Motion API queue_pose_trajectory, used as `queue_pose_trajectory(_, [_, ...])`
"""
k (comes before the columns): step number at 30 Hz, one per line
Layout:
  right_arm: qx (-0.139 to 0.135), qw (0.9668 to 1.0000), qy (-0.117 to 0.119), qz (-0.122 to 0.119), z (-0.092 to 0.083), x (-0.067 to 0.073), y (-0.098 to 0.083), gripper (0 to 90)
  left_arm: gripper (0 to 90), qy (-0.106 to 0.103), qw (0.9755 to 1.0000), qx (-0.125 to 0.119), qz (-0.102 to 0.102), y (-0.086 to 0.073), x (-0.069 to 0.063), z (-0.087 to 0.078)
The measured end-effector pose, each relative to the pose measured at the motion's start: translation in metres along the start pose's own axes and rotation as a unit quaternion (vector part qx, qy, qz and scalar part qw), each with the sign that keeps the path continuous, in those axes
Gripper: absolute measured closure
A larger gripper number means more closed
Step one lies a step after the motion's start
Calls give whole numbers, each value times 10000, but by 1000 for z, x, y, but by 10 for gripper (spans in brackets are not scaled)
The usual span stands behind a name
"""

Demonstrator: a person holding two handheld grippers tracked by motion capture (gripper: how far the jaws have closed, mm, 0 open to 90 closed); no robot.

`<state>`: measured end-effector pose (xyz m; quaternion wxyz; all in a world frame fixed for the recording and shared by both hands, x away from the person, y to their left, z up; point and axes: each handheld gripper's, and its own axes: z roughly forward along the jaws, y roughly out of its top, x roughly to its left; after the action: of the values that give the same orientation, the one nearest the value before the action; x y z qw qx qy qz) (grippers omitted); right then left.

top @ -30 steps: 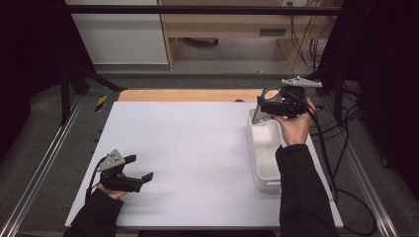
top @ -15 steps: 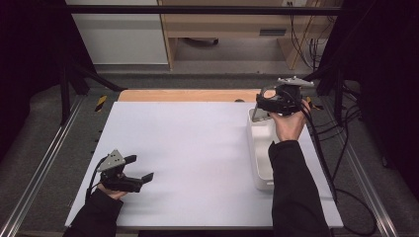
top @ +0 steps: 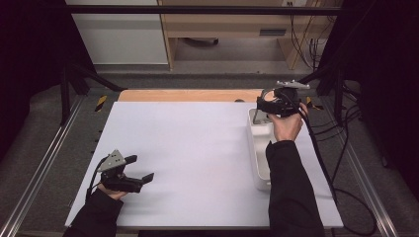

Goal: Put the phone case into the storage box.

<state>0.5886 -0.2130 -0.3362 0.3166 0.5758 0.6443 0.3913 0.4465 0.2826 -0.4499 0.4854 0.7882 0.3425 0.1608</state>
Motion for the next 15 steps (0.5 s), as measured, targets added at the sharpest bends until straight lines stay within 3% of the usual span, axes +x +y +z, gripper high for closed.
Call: queue_pose_trajectory(15, [242,9995,-200,-29,19,6,-9,116,13,-13,10000,42,29,0,0,1])
